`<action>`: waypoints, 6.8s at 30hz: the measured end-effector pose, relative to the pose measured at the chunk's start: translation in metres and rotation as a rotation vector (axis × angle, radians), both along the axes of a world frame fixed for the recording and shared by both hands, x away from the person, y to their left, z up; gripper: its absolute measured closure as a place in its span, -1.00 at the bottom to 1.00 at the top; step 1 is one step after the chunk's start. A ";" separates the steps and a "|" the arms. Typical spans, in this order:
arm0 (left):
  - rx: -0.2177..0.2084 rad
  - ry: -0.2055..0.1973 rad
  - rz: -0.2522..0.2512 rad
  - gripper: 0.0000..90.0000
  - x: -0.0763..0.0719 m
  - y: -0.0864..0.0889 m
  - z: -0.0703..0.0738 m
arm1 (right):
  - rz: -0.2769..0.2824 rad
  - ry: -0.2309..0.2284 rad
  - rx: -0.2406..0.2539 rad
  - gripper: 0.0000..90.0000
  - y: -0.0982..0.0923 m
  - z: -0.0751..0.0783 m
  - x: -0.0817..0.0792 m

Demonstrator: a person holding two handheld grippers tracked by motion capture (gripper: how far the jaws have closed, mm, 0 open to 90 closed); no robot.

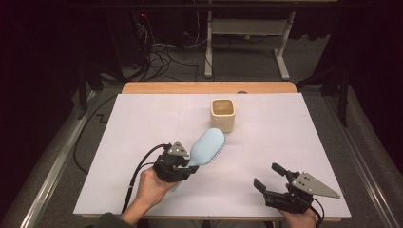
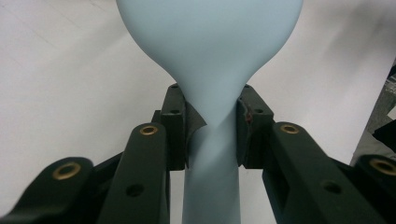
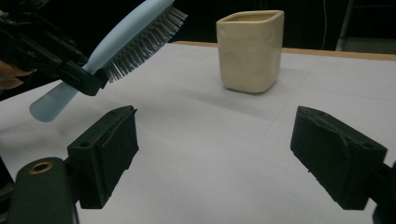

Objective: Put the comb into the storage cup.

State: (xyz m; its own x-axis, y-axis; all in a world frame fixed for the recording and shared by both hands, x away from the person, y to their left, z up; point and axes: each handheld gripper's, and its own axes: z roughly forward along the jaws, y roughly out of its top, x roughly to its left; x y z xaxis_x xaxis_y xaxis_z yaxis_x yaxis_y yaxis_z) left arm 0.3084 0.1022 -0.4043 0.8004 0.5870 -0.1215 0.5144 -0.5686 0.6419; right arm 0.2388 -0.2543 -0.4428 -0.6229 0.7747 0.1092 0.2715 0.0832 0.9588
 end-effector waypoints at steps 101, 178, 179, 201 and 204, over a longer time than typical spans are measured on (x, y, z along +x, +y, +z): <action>0.035 -0.085 -0.057 0.55 -0.009 -0.036 -0.001 | 0.224 0.327 0.131 -0.23 0.107 0.018 0.081; -0.184 -0.109 0.098 -0.18 -0.013 0.060 -0.006 | 0.284 0.342 0.031 0.28 0.090 0.053 0.087; -0.190 -0.112 0.108 -0.18 -0.014 0.063 -0.006 | 0.283 0.342 0.030 0.28 0.089 0.054 0.087; -0.211 -0.184 0.265 -0.26 -0.028 0.123 -0.024 | 0.238 0.345 -0.015 0.27 0.075 0.066 0.089; -0.218 -0.191 0.286 -0.27 -0.031 0.132 -0.027 | 0.230 0.346 -0.021 0.27 0.073 0.068 0.090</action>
State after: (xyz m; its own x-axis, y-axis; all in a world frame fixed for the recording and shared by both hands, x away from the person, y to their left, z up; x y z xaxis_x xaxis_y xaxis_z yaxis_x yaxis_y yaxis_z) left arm 0.2777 0.2342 -0.4313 0.6285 0.7663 -0.1332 0.4921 -0.2592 0.8310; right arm 0.3285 -0.1817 -0.3751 -0.7094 0.6237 0.3283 0.5495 0.1977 0.8118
